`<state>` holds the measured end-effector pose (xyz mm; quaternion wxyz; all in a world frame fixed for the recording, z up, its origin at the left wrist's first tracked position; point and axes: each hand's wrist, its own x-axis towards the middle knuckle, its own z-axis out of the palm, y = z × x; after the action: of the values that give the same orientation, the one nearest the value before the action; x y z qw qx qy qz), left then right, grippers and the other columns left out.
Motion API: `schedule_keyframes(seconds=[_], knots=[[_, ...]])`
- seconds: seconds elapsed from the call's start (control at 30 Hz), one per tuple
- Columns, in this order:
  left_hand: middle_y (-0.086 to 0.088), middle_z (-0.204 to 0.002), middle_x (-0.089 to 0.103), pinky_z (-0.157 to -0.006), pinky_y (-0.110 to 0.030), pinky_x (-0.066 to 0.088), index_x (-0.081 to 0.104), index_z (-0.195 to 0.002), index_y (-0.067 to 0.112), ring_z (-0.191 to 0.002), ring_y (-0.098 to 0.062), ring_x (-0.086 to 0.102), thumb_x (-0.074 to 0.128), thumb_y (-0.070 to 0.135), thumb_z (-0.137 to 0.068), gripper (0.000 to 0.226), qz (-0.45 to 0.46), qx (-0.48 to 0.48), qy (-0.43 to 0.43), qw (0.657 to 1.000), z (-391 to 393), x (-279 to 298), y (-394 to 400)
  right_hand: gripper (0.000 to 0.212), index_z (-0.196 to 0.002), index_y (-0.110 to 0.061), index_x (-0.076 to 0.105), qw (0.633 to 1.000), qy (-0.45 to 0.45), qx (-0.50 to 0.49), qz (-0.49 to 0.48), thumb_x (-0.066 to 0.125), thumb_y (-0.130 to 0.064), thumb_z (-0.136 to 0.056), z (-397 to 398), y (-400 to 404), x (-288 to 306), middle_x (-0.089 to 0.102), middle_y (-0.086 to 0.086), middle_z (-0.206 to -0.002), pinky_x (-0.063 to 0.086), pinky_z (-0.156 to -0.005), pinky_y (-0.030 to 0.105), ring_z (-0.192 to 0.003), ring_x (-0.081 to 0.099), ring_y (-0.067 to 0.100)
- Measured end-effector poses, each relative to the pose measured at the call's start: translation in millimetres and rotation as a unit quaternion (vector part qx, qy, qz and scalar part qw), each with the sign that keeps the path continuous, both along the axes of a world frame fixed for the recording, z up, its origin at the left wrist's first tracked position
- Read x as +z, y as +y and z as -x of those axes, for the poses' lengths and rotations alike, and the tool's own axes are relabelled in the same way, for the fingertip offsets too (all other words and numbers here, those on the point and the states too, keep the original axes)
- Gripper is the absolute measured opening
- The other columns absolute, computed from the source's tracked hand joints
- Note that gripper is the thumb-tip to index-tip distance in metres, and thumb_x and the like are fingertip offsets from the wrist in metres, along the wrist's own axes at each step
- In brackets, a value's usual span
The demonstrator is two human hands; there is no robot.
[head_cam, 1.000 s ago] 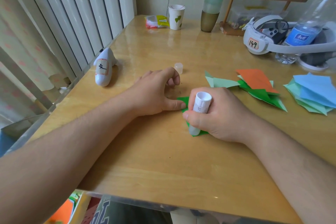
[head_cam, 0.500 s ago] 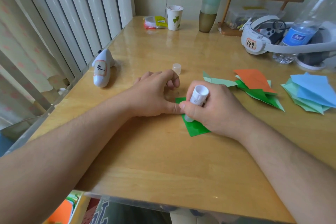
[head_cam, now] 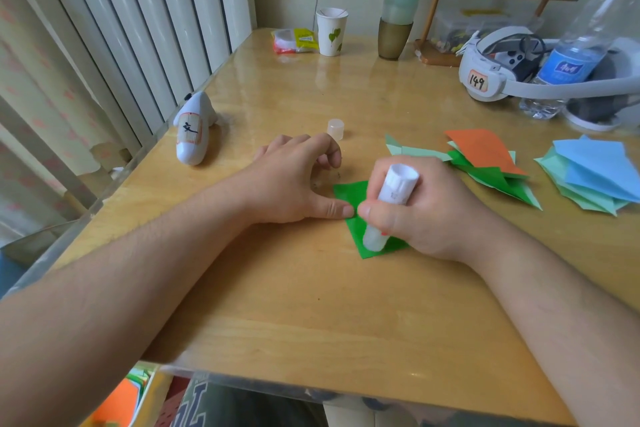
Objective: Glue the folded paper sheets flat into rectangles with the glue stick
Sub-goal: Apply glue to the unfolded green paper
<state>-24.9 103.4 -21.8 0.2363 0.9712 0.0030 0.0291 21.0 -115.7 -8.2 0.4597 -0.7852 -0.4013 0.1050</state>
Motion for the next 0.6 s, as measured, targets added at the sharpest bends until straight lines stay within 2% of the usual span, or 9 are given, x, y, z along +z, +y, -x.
schedule_keyframes(seconds=[0.07, 0.13, 0.2, 0.27, 0.37, 0.53, 0.6], knots=[[0.022, -0.114, 0.049, -0.098, -0.039, 0.032, 0.043, -0.104, 0.045, -0.114, -0.016, 0.038, 0.079, 0.073, -0.066, 0.060, 0.000, 0.002, 0.001, 1.000, 0.1, 0.2, 0.0, 0.023, -0.069, -0.017, 0.057, 0.998, -0.012, -0.047, -0.028, 0.072, -0.034, -0.074, -4.1, 0.5, 0.2, 0.050, 0.005, -0.060, 0.035, -0.056, 0.029, -0.059, 0.043, 0.010], [0.021, -0.114, 0.049, -0.098, -0.039, 0.031, 0.042, -0.104, 0.045, -0.114, -0.016, 0.038, 0.079, 0.073, -0.066, 0.060, 0.003, 0.000, 0.001, 1.000, 0.1, -0.1, -0.3, 0.025, -0.069, -0.018, 0.057, 0.996, -0.044, -0.071, -0.015, 0.074, -0.034, -0.077, -4.4, 2.1, -1.6, 0.053, 0.001, -0.060, 0.035, -0.055, 0.026, -0.059, 0.044, 0.008], [0.023, -0.112, 0.048, -0.096, -0.039, 0.031, 0.042, -0.104, 0.046, -0.113, -0.017, 0.038, 0.077, 0.075, -0.065, 0.060, 0.002, 0.000, -0.001, 1.000, 0.1, -0.3, -1.0, 0.027, -0.069, -0.018, 0.058, 0.995, -0.073, -0.066, 0.018, 0.077, -0.032, -0.080, -1.6, 4.2, -4.8, 0.056, -0.007, -0.059, 0.034, -0.053, 0.021, -0.058, 0.045, 0.008], [0.024, -0.111, 0.048, -0.094, -0.038, 0.030, 0.041, -0.103, 0.046, -0.112, -0.017, 0.038, 0.075, 0.076, -0.064, 0.060, 0.004, 0.001, -0.001, 1.000, 0.4, 0.3, -1.7, 0.028, -0.069, -0.016, 0.057, 0.993, -0.090, -0.057, 0.040, 0.075, -0.035, -0.077, 1.1, 5.6, -6.4, 0.057, 0.000, -0.064, 0.033, -0.053, 0.021, -0.060, 0.045, 0.013], [0.024, -0.111, 0.048, -0.094, -0.038, 0.030, 0.042, -0.104, 0.047, -0.112, -0.016, 0.037, 0.076, 0.074, -0.065, 0.059, 0.002, 0.000, 0.000, 1.000, 0.4, 0.5, -1.4, 0.028, -0.068, -0.016, 0.056, 0.995, -0.081, -0.034, 0.039, 0.074, -0.037, -0.075, 2.8, 5.2, -5.6, 0.055, 0.003, -0.066, 0.032, -0.053, 0.019, -0.059, 0.044, 0.009], [0.024, -0.111, 0.049, -0.100, -0.041, 0.033, 0.043, -0.104, 0.047, -0.112, -0.015, 0.038, 0.072, 0.075, -0.060, 0.060, 0.007, 0.003, 0.006, 1.000, 0.1, -0.9, -0.8, 0.027, -0.067, -0.017, 0.058, 0.996, -0.068, 0.001, 0.059, 0.075, -0.039, -0.070, 9.7, 5.3, -3.3, 0.055, 0.002, -0.070, 0.036, -0.059, 0.020, -0.067, 0.048, 0.009], [0.024, -0.111, 0.049, -0.100, -0.040, 0.033, 0.043, -0.104, 0.047, -0.112, -0.015, 0.037, 0.074, 0.074, -0.062, 0.059, 0.009, 0.001, 0.006, 1.000, 0.6, -0.5, -1.1, 0.026, -0.068, -0.017, 0.058, 0.999, -0.040, -0.004, 0.027, 0.074, -0.037, -0.070, 8.5, 5.3, -2.9, 0.052, 0.000, -0.063, 0.036, -0.057, 0.022, -0.062, 0.046, 0.007]])
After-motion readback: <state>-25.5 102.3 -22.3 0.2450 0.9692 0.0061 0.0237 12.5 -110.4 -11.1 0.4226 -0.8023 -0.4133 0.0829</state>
